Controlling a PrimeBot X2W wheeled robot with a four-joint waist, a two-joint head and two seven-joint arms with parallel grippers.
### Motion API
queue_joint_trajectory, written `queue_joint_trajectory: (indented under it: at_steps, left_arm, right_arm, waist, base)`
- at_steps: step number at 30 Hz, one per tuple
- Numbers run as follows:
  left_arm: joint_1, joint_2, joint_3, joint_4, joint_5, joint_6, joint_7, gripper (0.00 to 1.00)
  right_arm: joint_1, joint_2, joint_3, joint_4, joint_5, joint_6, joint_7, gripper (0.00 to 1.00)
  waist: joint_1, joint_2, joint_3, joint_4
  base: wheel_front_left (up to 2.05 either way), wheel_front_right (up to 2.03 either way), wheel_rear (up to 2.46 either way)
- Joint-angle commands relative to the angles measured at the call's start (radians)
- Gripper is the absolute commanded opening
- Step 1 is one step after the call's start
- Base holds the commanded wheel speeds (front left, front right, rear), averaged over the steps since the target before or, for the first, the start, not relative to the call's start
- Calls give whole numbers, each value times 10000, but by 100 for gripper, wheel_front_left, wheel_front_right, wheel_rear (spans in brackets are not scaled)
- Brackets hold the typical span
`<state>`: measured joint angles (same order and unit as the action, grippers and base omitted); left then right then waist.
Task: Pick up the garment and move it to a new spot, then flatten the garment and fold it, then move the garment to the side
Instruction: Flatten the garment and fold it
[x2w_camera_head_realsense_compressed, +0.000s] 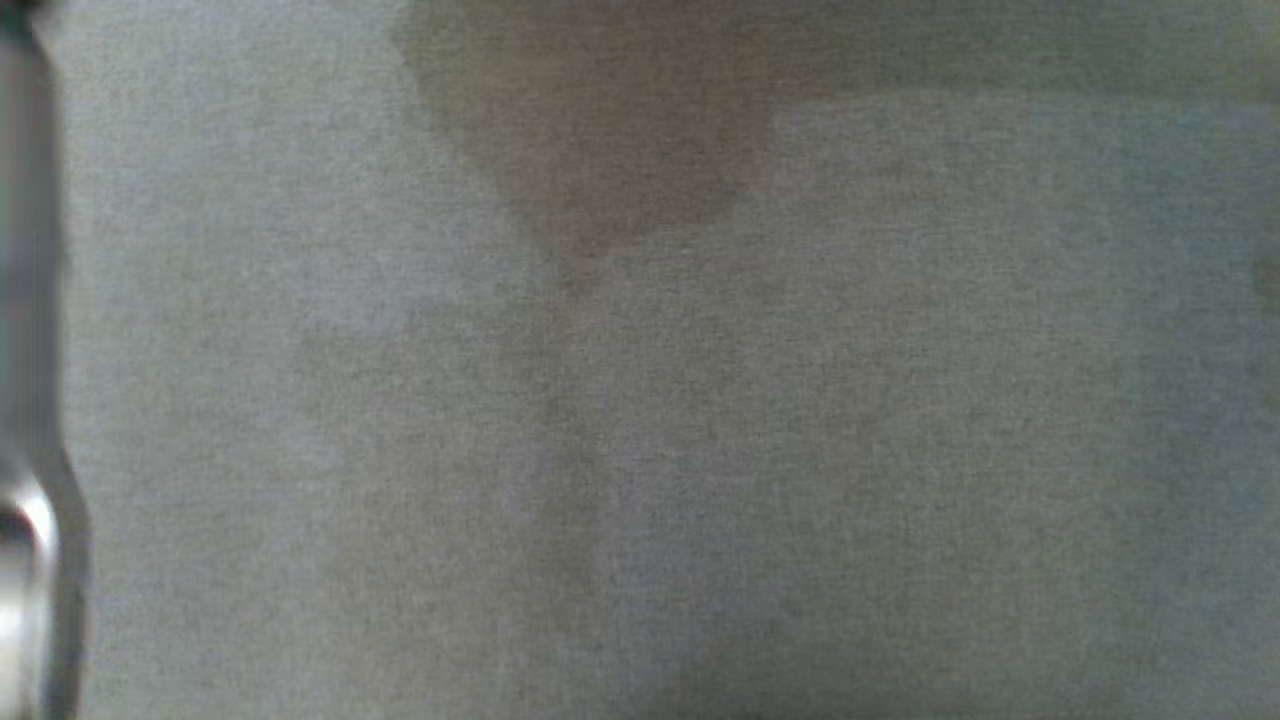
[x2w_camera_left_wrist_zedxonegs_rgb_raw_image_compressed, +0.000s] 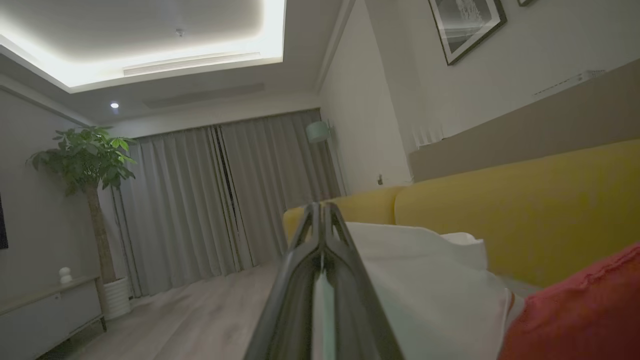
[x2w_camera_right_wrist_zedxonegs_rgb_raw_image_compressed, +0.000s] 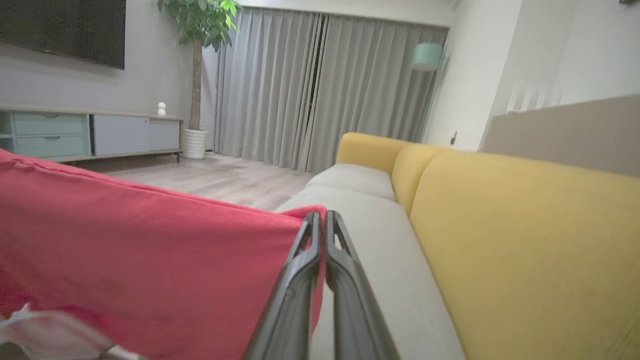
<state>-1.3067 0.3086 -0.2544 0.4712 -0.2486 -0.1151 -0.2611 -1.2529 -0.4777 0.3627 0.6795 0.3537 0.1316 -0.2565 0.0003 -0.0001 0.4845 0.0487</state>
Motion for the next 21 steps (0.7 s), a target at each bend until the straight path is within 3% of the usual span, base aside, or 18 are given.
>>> queue_joint_trajectory:
  at_steps: [1, 10, 14, 21]
  left_arm:
    - [543, 501, 425, -686, -87, -44, -5, 0]
    - [5779, 669, 1046, -3047, -451, -128, -6, 0]
    - [8962, 844, 1268, -4409, -209, -134, -6, 0]
    - [12475, 461, 1270, -5466, 241, 176, -6, 0]
  right_arm:
    - [688, -72, -144, -379, 132, -9, -50, 0]
    - [4666, -37, -660, -1244, 782, -9, -52, 0]
    - [6877, -11, -910, -2088, 768, -9, -52, 0]
    - [9462, 104, -1299, -2993, 735, -9, -52, 0]
  waist:
    - [-3, 1, -84, 53]
    - [-3, 1, -1602, -216]
    - [-3, 1, -2500, -417]
    - [-3, 1, -3313, -497]
  base:
    - [0, 0, 0]
    - [0, 0, 0]
    - [0, 0, 0]
    - [0, 0, 0]
